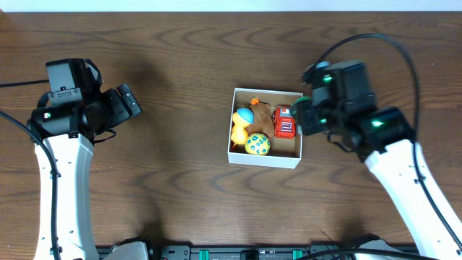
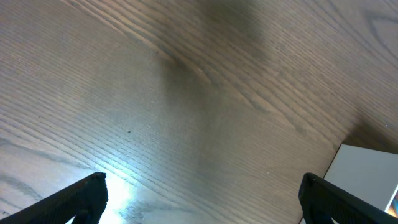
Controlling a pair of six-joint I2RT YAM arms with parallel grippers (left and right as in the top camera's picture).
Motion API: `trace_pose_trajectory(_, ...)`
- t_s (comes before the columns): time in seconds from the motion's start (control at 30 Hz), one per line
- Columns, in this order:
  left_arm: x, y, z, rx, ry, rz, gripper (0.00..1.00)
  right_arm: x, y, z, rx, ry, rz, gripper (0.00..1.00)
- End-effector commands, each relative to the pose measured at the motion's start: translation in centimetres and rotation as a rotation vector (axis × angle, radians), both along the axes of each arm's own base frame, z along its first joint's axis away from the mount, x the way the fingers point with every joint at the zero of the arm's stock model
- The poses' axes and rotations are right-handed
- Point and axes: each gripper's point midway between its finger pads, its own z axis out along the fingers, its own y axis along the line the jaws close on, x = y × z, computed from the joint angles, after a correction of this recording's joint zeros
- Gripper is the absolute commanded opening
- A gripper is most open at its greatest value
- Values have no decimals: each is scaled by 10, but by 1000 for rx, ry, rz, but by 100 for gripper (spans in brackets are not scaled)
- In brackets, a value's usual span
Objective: Pack container
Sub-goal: 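Carry the green toy into the box front corner and release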
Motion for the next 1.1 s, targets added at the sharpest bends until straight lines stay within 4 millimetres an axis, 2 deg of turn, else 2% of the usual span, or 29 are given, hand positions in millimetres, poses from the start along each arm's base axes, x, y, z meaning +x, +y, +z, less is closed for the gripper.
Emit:
trace_pose_trajectory(0.0, -2, 0, -5, -8, 16, 6, 98, -4, 12, -24, -70, 61, 64, 8)
trace_pose_trajectory(0.13, -2, 0, -5, -7, 16, 6, 98, -13, 19, -57, -123, 180, 98, 8)
trace_pose_trajectory(0.27, -2, 0, -5, -8, 16, 6, 98, -18, 20, -82, -163, 263, 117, 9)
trace_pose_trajectory(0.3, -2, 0, -5, -8, 16, 6, 98, -19, 19, -87, -171, 280, 117, 15)
trace_pose_trajectory(0.37, -2, 0, -5, -8, 16, 6, 98, -20, 19, -93, -180, 300, 117, 36)
trace_pose_trajectory(0.43, -2, 0, -5, -7, 16, 6, 98, -20, 18, -95, -184, 309, 116, 42)
trace_pose_trajectory(0.5, -2, 0, -5, -7, 16, 6, 98, -19, 18, -95, -184, 305, 116, 63)
trace_pose_trajectory(0.53, -2, 0, -5, -7, 16, 6, 98, -19, 18, -94, -184, 299, 123, 69)
trace_pose_trajectory(0.7, -2, 0, -5, -8, 16, 6, 98, -13, 21, -88, -185, 269, 151, 74)
trace_pose_trajectory(0.83, -2, 0, -5, -8, 16, 6, 98, -1, 28, -68, -167, 214, 159, 67)
trace_pose_trajectory(0.9, -2, 0, -5, -7, 16, 6, 98, 4, 36, -53, -153, 180, 197, 59)
trace_pose_trajectory(0.97, -2, 0, -5, -8, 16, 6, 98, 6, 47, -39, -135, 145, 251, 39)
trace_pose_trajectory(1.03, -2, 0, -5, -8, 16, 6, 98, 6, 59, -28, -122, 115, 292, 6)
trace_pose_trajectory(1.07, -2, 0, -5, -7, 16, 7, 98, 4, 64, -25, -120, 106, 308, 1)
